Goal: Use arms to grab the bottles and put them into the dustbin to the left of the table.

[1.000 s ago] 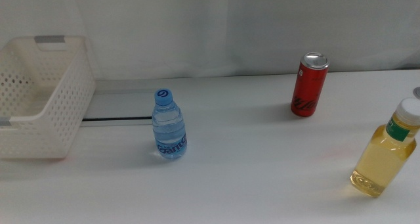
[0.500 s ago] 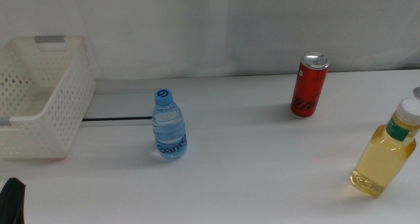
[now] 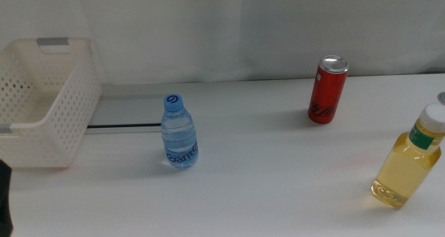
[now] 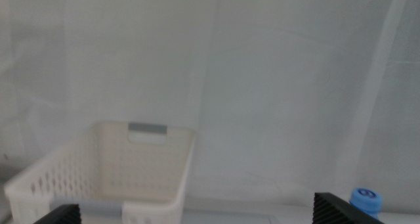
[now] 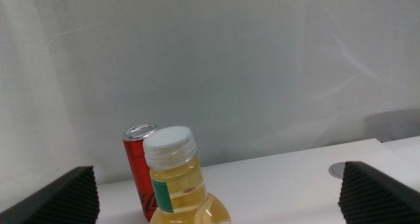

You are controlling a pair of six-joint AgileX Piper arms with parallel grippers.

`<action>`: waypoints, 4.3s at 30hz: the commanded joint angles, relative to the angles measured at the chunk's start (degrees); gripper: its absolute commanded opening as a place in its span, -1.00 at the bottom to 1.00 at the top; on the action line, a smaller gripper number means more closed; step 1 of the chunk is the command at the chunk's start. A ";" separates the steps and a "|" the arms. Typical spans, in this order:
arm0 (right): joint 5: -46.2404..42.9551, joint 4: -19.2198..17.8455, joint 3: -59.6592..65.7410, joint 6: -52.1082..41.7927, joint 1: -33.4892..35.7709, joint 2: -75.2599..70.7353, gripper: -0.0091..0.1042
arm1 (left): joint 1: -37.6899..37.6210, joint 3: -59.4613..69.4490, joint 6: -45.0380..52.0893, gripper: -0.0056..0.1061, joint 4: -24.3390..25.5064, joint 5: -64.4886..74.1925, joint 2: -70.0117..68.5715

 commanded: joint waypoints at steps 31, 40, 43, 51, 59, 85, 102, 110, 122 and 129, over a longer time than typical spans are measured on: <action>-0.71 -0.57 2.29 0.00 -0.14 -1.78 0.98 | -21.93 -21.64 -1.75 0.74 11.55 -24.13 57.14; -0.70 -0.57 2.29 0.00 -0.14 -1.78 0.98 | -21.93 -7.63 -6.24 0.74 14.79 -52.98 67.12; -0.51 -0.57 2.29 0.00 -0.14 -1.78 0.98 | -21.93 -6.91 -6.24 0.74 14.40 -54.16 70.75; -0.51 -0.57 2.29 0.00 -0.14 -1.78 0.98 | -21.93 -6.91 -5.37 0.74 14.54 -56.36 80.07; -0.51 -0.57 2.29 0.00 -0.14 -1.78 0.98 | -21.93 -10.03 -4.70 0.74 14.13 -64.72 91.81; -0.36 -0.35 2.29 0.00 -0.14 -1.78 0.98 | -21.93 -29.54 -3.91 0.74 8.53 -64.65 109.63; -0.39 -0.59 2.29 0.00 -0.14 -1.78 0.98 | -21.93 -33.81 -7.50 -0.95 8.48 -52.45 104.96; -0.49 -0.59 2.29 0.00 -0.14 -1.78 0.98 | -21.59 -44.76 -5.38 -0.95 8.48 -25.41 91.51; -0.49 -0.59 2.29 0.00 -0.14 -1.78 0.98 | -20.20 -76.20 1.51 -0.95 9.19 24.38 79.23; -0.49 -0.59 2.29 0.00 -0.14 -1.78 0.98 | -10.04 -88.37 1.94 -0.95 8.94 40.85 79.23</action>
